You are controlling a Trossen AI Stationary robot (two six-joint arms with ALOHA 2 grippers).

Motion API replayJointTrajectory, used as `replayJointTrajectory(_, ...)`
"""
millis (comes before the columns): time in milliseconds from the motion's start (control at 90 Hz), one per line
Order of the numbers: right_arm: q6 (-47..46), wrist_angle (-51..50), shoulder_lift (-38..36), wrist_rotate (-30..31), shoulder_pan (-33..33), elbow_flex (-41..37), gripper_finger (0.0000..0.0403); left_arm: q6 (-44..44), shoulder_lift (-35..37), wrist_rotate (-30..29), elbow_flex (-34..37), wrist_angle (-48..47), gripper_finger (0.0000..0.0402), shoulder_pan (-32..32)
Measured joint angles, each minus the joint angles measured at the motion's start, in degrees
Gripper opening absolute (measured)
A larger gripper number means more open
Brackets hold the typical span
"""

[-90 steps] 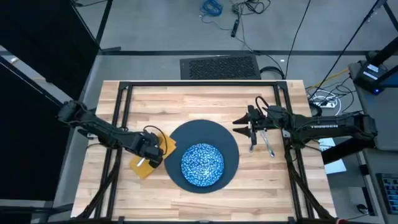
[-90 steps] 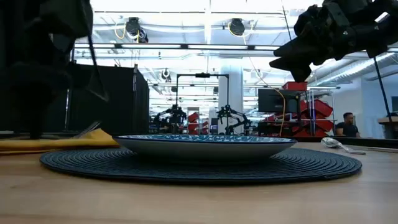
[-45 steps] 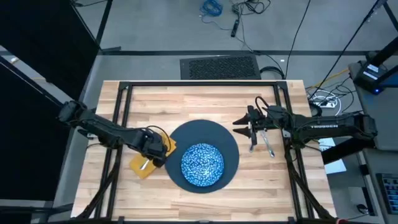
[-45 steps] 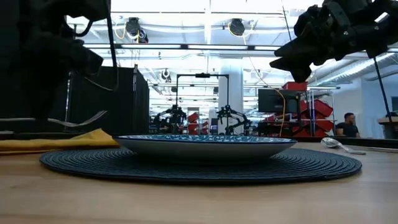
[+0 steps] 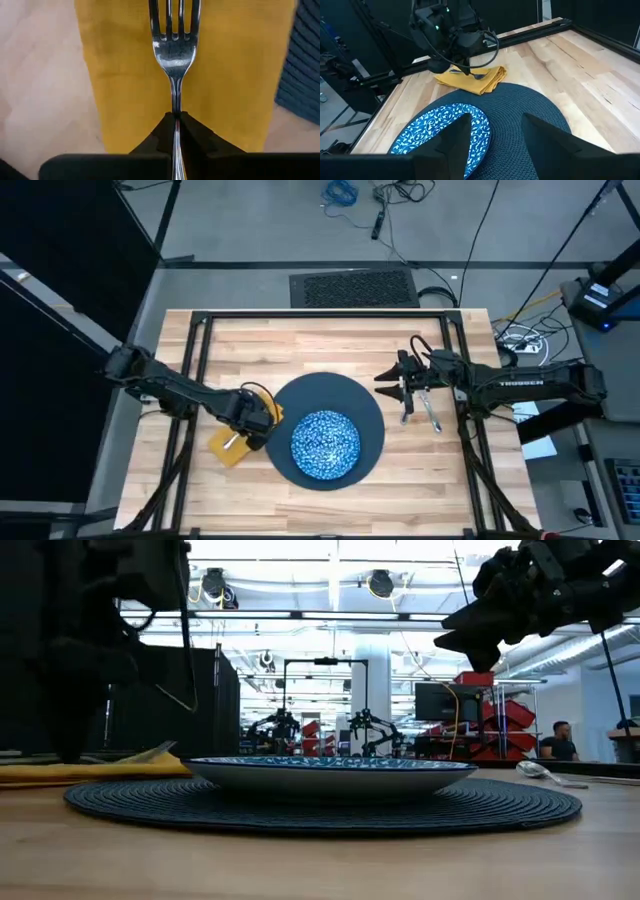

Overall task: Set table place
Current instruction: Put the fork on the yellow table napkin

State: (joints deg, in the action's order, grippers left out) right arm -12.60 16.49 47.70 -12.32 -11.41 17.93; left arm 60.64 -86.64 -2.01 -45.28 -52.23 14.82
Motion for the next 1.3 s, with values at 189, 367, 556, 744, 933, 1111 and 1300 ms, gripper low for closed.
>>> replayJointTrajectory(189, -0.12, -0.01, -0.02, 0.00, -0.01, 0.00, 0.0167, 4.07, -3.36, 0.51, -0.22, 0.49, 0.0000, -0.80)
replayJointTrajectory(367, 0.01, -0.07, -0.07, -0.04, -0.01, 0.00, 0.0167, 12.62, -3.44, 1.22, -0.17, 0.66, 0.0000, -0.77)
replayJointTrajectory(556, 1.39, -0.05, -0.07, -0.07, -0.01, 0.00, 0.0167, 21.50, -3.40, 2.19, -0.09, 1.84, 0.0000, -0.77)
replayJointTrajectory(744, 3.64, -0.13, -0.07, -3.78, 0.00, 0.00, 0.0167, 37.04, -3.44, 4.96, -0.04, 7.42, 0.0000, -0.82)
replayJointTrajectory(933, 4.25, -2.30, -0.07, -6.50, 0.02, 0.00, 0.0167, 47.23, -3.49, 7.85, -0.04, 11.48, 0.0000, -0.36)
replayJointTrajectory(1111, 5.38, -4.50, -0.07, -7.31, 0.02, -0.02, 0.0167, 45.72, -3.51, 7.20, -0.07, 10.79, 0.0000, -0.02)
replayJointTrajectory(1300, 5.58, -4.32, -0.07, -7.32, 0.02, -0.02, 0.0167, 45.76, -3.51, 6.48, -0.04, 10.83, 0.0000, 1.90)
